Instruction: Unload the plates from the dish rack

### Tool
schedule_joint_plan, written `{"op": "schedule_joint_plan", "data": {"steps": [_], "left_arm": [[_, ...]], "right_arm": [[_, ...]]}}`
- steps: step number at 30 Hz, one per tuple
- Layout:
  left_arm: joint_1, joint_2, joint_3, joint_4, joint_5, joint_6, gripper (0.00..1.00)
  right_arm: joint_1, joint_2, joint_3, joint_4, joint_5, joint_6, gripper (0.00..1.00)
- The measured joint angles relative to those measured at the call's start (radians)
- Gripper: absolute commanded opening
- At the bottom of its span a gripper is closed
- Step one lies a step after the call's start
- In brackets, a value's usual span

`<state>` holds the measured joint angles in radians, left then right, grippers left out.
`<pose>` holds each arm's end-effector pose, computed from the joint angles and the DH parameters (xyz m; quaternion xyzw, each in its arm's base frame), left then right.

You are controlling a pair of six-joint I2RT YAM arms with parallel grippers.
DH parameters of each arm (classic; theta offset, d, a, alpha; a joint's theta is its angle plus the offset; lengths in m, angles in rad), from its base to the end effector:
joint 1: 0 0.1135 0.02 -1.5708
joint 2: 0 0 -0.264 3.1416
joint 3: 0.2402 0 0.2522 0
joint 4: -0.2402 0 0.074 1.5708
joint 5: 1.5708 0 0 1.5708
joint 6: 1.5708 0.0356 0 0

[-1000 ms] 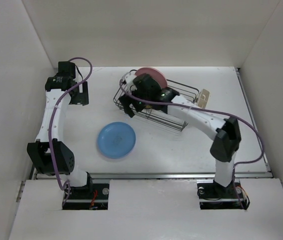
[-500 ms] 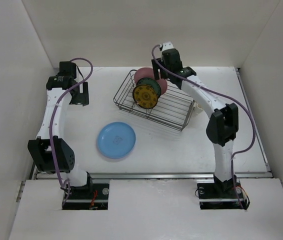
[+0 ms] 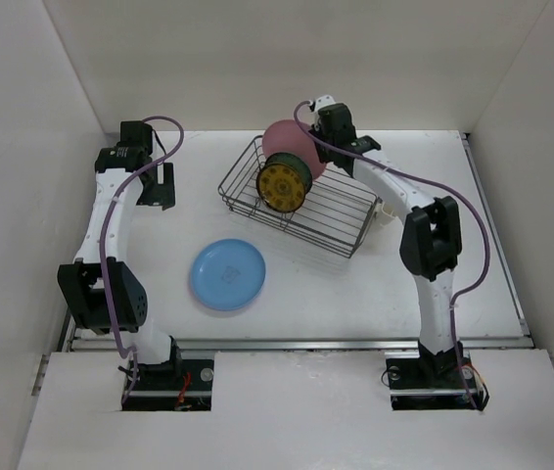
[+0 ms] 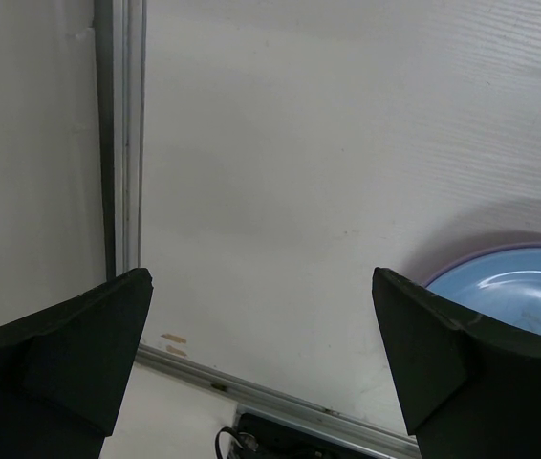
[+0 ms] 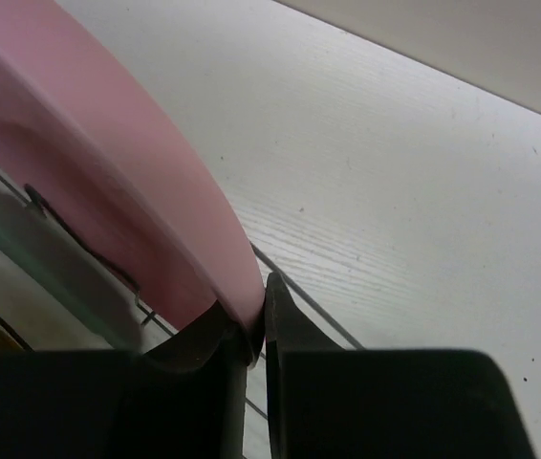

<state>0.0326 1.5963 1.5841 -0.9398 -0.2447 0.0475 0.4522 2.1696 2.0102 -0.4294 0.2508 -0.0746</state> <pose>0.3349 0.0195 0.3460 -0.0301 0.9456 0.1283 0.2973 0.4630 0.2151 0.2917 -0.1709 0.8601 -0.0205 0.4802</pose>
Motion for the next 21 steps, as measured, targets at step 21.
{"op": "schedule_joint_plan", "data": {"steps": [21], "left_arm": [[-0.018, 0.0, 0.0, 0.001, -0.008, 0.0, 1.0]], "right_arm": [[0.184, -0.357, -0.09, 0.144, 0.245, -0.094, 0.0]]}}
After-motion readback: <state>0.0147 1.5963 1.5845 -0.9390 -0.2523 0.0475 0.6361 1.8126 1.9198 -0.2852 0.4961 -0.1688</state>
